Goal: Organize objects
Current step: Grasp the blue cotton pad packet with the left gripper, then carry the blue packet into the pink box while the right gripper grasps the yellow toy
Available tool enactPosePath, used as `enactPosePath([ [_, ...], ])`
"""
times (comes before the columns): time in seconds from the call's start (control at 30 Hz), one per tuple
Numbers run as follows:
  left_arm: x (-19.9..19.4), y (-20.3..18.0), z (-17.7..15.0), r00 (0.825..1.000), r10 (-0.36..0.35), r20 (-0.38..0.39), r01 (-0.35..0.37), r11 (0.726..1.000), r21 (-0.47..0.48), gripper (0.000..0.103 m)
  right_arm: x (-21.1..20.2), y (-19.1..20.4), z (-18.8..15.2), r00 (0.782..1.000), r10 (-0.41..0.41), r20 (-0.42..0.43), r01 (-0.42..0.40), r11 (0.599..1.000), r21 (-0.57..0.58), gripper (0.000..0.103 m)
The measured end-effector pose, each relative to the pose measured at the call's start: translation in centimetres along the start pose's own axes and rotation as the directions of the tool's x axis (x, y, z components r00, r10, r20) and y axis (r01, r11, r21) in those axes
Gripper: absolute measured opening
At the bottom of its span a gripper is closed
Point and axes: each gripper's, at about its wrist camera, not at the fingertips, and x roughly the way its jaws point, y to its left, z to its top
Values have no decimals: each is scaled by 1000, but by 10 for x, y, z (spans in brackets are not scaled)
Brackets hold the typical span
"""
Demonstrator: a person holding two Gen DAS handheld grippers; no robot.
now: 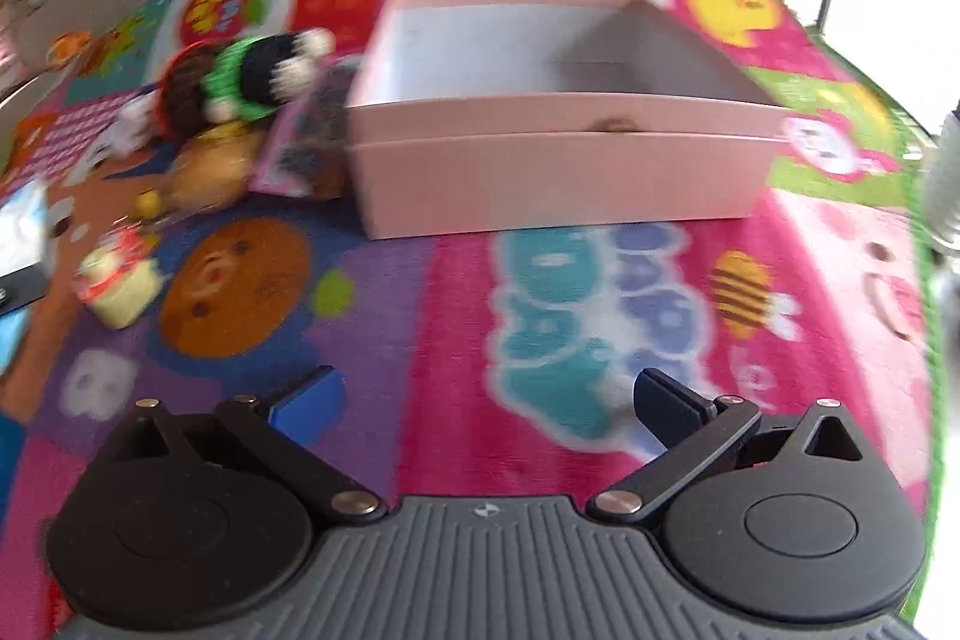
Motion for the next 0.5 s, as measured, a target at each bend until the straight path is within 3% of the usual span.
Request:
enactPosePath([
  [0.17, -1, 1, -1, 1000, 2, 5, -2, 1000, -8, 58, -11, 68, -7, 984, 172, 51, -158, 964, -212, 103],
  [0.3, -1, 1, -1, 1000, 1, 5, -1, 1000, -9, 58, -4, 109, -10, 979, 177, 102, -137, 939, -317, 103],
  [0.43, 0, 1, -1, 1000, 0, 4, 0, 1000, -10, 58, 5, 121, 2, 977, 193, 86, -153, 927, -341, 87],
  [0.5, 0, 1, -1, 1000, 1, 3, -1, 1000, -11, 58, 11, 121, 5, 986, 126, 112, -77, 926, -369, 83],
])
